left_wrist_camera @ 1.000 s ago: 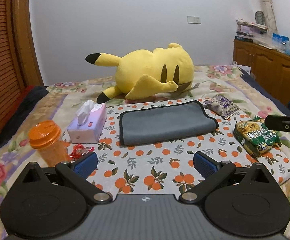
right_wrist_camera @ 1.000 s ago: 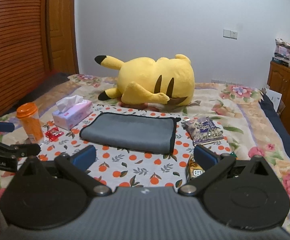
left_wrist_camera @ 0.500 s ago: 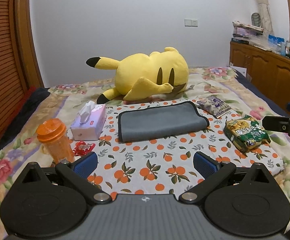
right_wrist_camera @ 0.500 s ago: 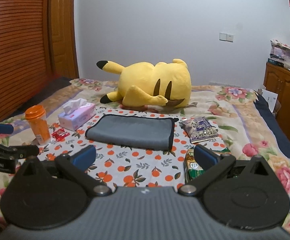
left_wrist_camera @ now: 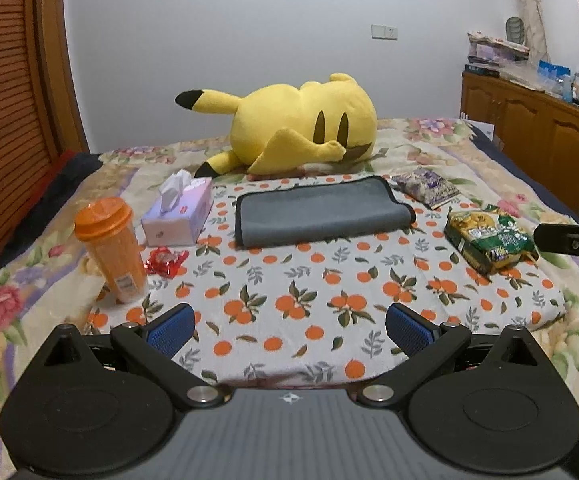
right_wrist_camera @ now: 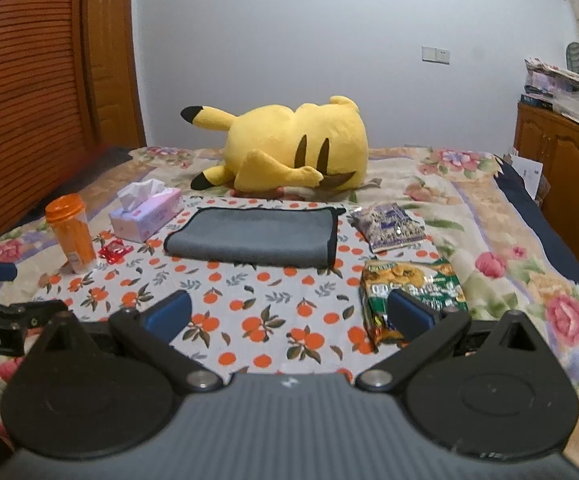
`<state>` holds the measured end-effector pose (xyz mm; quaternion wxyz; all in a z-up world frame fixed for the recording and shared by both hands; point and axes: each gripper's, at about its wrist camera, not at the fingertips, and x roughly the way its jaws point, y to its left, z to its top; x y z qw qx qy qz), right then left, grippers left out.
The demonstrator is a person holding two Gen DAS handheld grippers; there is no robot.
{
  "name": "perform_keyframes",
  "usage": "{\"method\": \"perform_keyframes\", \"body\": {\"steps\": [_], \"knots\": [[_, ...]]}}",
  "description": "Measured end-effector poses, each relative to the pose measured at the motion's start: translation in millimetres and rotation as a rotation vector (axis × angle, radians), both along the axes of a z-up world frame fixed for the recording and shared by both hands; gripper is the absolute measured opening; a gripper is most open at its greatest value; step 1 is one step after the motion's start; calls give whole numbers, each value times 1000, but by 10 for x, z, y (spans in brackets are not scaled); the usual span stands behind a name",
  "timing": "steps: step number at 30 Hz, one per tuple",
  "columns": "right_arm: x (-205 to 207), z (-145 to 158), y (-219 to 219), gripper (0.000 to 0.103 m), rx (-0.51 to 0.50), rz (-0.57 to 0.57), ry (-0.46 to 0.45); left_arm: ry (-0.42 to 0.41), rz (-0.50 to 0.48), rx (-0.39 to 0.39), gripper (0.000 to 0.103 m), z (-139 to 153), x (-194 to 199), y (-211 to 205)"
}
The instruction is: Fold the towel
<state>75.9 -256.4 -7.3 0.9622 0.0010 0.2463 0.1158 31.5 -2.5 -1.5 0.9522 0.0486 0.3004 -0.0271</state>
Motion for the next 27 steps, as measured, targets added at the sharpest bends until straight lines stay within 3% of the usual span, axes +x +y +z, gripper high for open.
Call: {"method": "perform_keyframes", "body": {"steps": [27], "knots": [[-133, -257, -6, 103, -32, -39, 3, 20, 47, -36, 103, -251, -117, 89]]}}
